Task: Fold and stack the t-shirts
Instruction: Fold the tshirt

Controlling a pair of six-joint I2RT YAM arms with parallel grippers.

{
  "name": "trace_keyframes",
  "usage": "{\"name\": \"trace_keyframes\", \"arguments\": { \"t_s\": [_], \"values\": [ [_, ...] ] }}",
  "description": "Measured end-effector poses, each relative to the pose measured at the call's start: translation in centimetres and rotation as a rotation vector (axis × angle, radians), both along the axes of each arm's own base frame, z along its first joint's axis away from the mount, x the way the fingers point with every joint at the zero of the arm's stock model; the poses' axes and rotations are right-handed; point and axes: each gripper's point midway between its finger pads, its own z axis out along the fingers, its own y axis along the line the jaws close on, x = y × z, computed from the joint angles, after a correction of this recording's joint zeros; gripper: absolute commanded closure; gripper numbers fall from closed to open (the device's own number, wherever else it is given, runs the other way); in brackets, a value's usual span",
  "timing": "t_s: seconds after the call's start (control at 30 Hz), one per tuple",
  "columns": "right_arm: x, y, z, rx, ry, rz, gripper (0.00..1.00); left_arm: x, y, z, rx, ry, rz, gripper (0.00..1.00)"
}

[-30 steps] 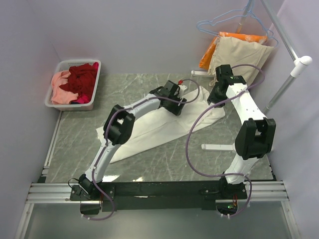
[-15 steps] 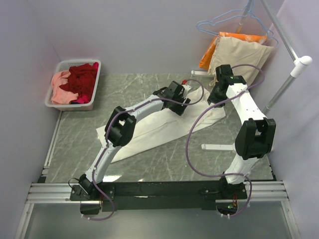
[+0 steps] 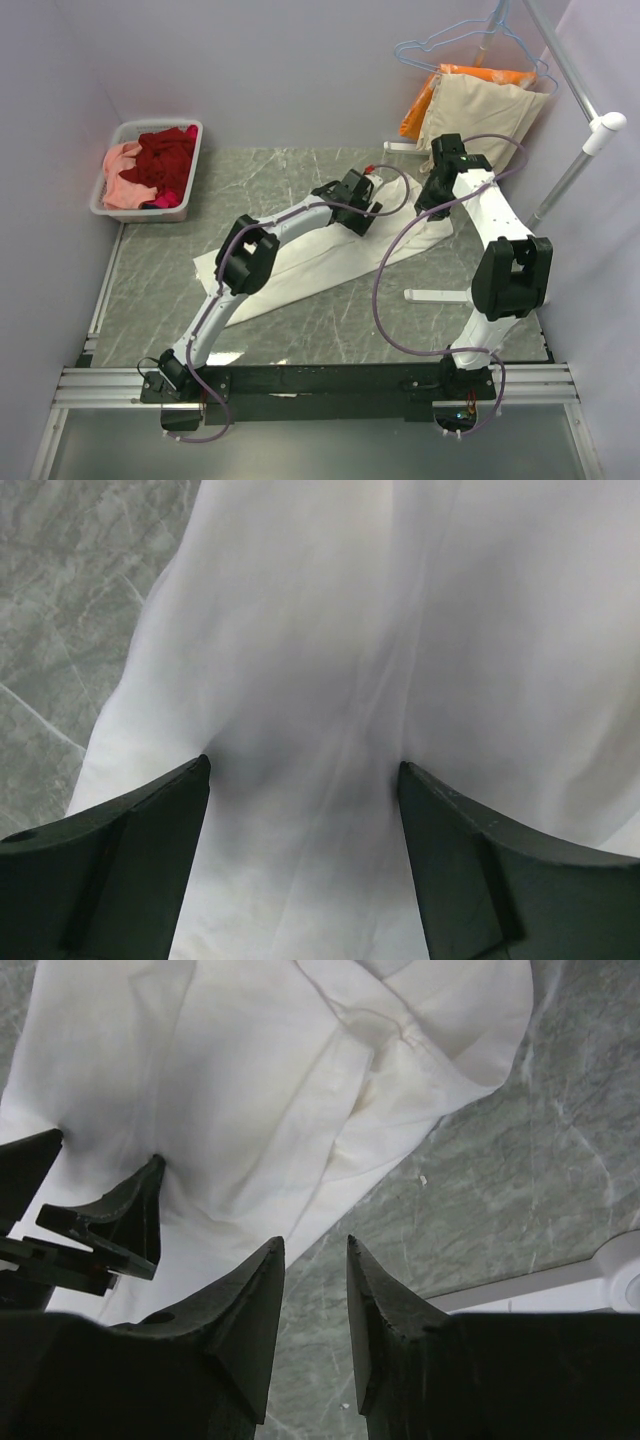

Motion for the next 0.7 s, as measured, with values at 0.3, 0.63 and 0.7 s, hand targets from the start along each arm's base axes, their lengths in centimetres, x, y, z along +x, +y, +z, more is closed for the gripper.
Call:
{"name": "trace_keyframes", "arguments": {
  "t_s": [0.3,0.63,0.7],
  "values": [
    [-0.1,0.3,-0.1,0.016,0.006,0.007,0.62,5.8,2.7,-0.2,-0.057,0.003,0.255,0.17],
    [-1.2,1.0,-1.9,0.052,0.063,0.023,0.64,13.7,18.8,-0.3,-0.065,-0.014,0.811,0.17],
    [-1.1,1.3,-2.2,0.058,0.071,0.031,0.64,14.1,20.7,-0.3,-0.066,-0.015,0.868,0.17]
  ]
}}
